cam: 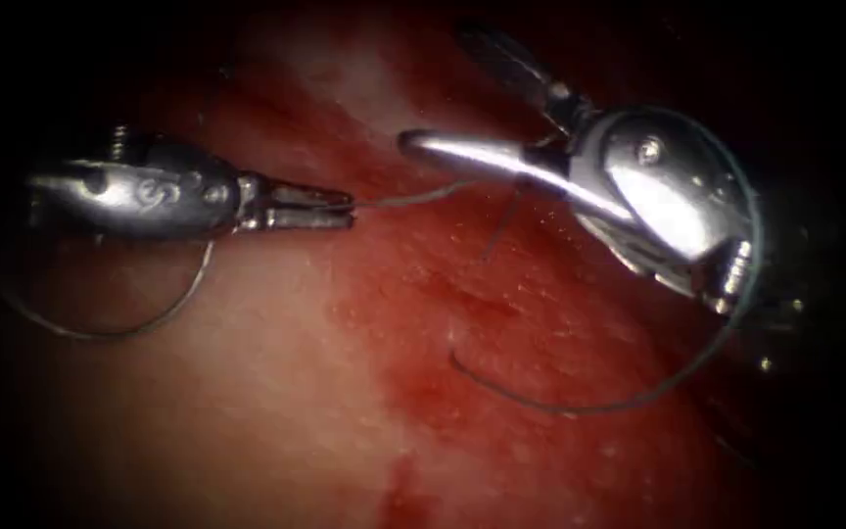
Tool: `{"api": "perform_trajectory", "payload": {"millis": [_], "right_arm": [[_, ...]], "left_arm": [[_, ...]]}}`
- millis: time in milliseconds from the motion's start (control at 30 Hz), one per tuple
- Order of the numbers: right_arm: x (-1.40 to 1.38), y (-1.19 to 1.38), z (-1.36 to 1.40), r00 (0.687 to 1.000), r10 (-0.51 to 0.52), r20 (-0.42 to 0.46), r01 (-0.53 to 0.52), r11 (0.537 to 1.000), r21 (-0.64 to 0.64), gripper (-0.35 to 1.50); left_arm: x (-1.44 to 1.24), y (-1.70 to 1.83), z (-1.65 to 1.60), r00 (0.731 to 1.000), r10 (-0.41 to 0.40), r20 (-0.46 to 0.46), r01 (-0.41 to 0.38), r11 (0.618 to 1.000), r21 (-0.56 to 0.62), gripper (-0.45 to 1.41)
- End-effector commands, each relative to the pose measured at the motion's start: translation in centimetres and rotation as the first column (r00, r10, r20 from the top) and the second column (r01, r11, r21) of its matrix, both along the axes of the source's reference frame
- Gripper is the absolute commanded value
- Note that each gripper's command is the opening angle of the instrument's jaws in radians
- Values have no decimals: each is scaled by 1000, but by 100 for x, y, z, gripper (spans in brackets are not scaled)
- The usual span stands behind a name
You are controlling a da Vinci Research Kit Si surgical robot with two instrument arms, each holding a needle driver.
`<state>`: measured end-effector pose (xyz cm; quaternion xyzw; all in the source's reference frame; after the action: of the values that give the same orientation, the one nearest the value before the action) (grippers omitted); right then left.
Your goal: Wound Closure
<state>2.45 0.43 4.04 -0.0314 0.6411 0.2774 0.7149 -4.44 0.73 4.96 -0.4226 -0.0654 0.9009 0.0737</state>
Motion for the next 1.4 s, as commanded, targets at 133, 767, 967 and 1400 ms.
{"api": "perform_trajectory", "payload": {"millis": [133,767,967,1400], "right_arm": [[7,0,19,997,-31,64,31,1000,7,79],[20,-63,82,936,-299,186,289,954,81,76],[29,-78,79,927,-351,133,341,936,91,69],[33,-72,52,935,-350,-56,353,934,48,63]], "left_arm": [[-7,-7,-1,1000,7,-3,-7,1000,-7,-45],[-24,36,-56,998,59,24,-58,997,-49,-45],[-40,53,-26,999,53,12,-52,996,-75,-45],[-63,45,18,989,146,-13,-147,986,-75,-45]]}}
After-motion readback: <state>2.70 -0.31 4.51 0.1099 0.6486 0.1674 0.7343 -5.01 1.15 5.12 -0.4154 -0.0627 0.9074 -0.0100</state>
